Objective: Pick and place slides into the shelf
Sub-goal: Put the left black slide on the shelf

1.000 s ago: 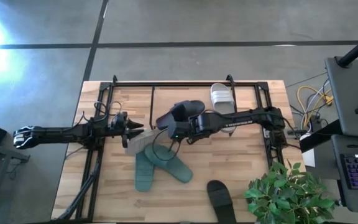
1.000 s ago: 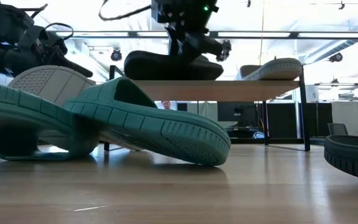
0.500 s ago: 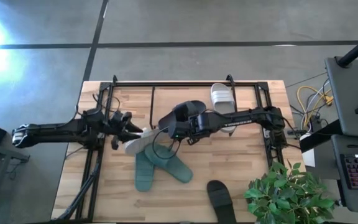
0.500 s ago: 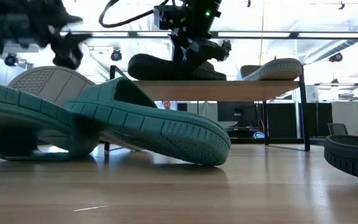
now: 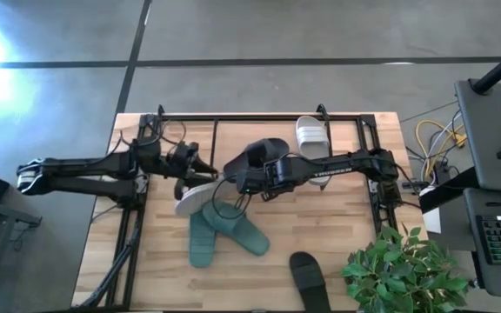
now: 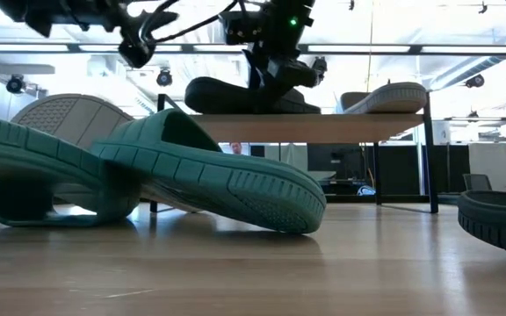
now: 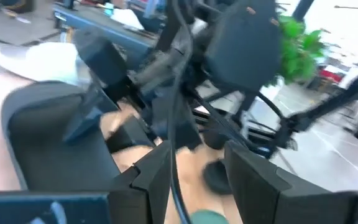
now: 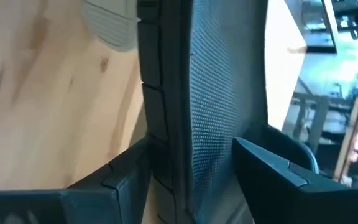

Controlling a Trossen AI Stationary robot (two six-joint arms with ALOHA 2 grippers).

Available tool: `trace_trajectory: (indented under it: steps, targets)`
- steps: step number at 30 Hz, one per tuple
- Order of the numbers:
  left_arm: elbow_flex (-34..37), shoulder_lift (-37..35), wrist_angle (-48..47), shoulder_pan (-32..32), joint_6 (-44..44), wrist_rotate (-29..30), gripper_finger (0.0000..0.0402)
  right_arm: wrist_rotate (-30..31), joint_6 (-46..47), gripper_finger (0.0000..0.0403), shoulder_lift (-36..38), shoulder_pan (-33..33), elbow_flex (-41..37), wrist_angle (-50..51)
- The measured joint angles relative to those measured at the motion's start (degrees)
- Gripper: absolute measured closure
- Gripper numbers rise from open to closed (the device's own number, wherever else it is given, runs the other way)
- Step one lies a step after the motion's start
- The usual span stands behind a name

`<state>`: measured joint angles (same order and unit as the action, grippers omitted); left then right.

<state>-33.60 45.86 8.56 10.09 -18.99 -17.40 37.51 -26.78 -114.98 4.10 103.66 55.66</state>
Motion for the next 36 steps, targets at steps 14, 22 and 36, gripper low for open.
trace_trajectory:
  steps: [14, 22, 36]
  targets:
    - [-2.8, 3.6, -2.3, 2.4, 0.0, -3.4, 0.0268, -6.8, 17.5, 0.0151, 0.6, -0.8, 0.2, 2.6]
    - [-5.9, 2.7, 0.3, 4.3, 8.5, 2.0, 0.0268, -7.6, 24.5, 0.0127, 1.4, -0.4, 0.1, 3.3]
    - [-10.3, 8.1, -13.0, 10.6, 4.3, -13.2, 0.0268, -22.3, 47.8, 0.0133, 5.6, -0.3, 0.0, 5.9]
